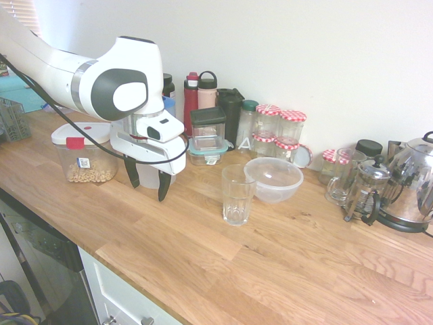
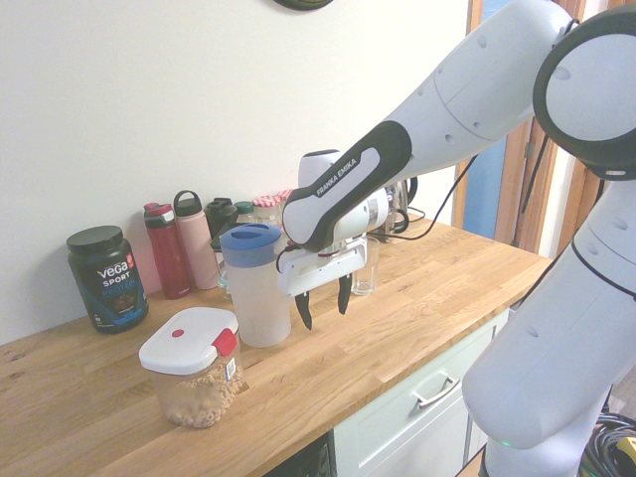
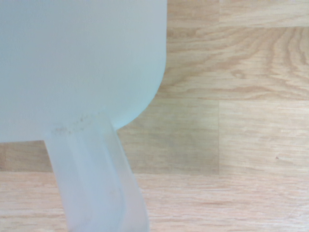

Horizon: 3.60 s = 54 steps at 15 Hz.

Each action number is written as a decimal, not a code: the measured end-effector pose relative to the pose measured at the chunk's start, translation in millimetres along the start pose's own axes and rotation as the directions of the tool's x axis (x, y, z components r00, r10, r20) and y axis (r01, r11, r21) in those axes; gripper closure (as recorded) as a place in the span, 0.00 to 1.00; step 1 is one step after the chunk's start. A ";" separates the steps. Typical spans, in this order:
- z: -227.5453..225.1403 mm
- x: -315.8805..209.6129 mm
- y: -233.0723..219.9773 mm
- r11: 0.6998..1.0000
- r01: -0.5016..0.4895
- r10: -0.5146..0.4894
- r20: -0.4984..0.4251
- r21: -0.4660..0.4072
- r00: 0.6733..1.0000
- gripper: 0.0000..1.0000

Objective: Pour me some water

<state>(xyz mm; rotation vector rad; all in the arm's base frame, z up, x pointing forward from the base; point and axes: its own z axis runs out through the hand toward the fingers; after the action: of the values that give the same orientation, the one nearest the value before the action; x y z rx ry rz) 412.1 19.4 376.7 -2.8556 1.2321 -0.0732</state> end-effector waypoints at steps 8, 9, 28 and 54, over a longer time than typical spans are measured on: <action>-108.7 -32.0 17.4 0.989 0.101 -0.092 -0.082 0.110 0.992 0.00; -129.3 -40.3 21.6 0.979 0.143 -0.126 -0.119 0.144 0.985 0.00; -118.5 -17.8 -27.9 0.898 0.359 -0.311 -0.212 0.254 0.926 1.00; -191.9 -50.2 31.0 0.910 0.354 -0.300 -0.248 0.214 0.921 1.00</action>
<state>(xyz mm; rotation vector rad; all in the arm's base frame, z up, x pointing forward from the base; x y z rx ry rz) 344.6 32.8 565.3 -2.8416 0.6818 -0.5159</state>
